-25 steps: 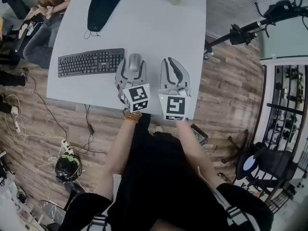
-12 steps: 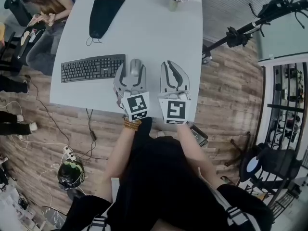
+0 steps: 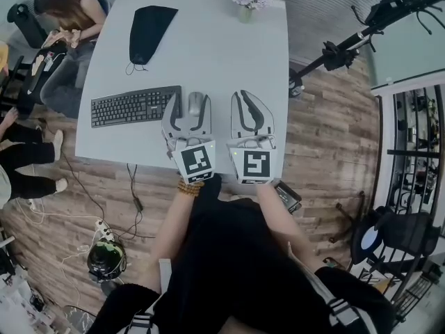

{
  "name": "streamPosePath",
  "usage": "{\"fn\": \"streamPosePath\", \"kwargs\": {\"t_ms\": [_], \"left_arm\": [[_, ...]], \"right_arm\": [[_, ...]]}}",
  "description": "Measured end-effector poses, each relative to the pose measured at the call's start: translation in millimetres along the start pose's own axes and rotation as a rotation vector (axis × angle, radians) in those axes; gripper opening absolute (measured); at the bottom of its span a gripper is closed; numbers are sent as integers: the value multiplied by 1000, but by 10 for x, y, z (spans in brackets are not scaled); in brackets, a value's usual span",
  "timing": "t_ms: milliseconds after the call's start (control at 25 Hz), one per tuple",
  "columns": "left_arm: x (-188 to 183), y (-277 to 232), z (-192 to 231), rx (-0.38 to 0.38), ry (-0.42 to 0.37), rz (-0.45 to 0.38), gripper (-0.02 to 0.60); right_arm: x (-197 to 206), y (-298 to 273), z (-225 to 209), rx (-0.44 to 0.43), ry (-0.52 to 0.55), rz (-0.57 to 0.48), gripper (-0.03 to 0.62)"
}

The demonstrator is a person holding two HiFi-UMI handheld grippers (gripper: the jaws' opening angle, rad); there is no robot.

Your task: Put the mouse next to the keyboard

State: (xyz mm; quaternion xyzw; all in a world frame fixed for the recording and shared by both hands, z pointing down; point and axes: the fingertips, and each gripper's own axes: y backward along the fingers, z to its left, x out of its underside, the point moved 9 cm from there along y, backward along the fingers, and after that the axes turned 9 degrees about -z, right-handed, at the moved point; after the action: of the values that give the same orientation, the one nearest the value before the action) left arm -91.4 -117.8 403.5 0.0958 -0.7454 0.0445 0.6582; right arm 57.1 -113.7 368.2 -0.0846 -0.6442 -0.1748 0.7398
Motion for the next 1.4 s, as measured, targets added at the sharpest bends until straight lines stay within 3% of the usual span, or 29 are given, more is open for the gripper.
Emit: {"fn": "streamPosePath", "kwargs": {"t_ms": [200,760,1400], "left_arm": [[-185,3,39,-5,-6,-54,273],[-451,85,-22,-4,-2,-187,245],[-422,149,-160,-5,9,-176,212]], "right_arm": [[-147,4,-19,1,-6,-65,29],[-217,71,-78,-5,1,-82,29],[-144,128,-139,-3,24,-71,29]]}}
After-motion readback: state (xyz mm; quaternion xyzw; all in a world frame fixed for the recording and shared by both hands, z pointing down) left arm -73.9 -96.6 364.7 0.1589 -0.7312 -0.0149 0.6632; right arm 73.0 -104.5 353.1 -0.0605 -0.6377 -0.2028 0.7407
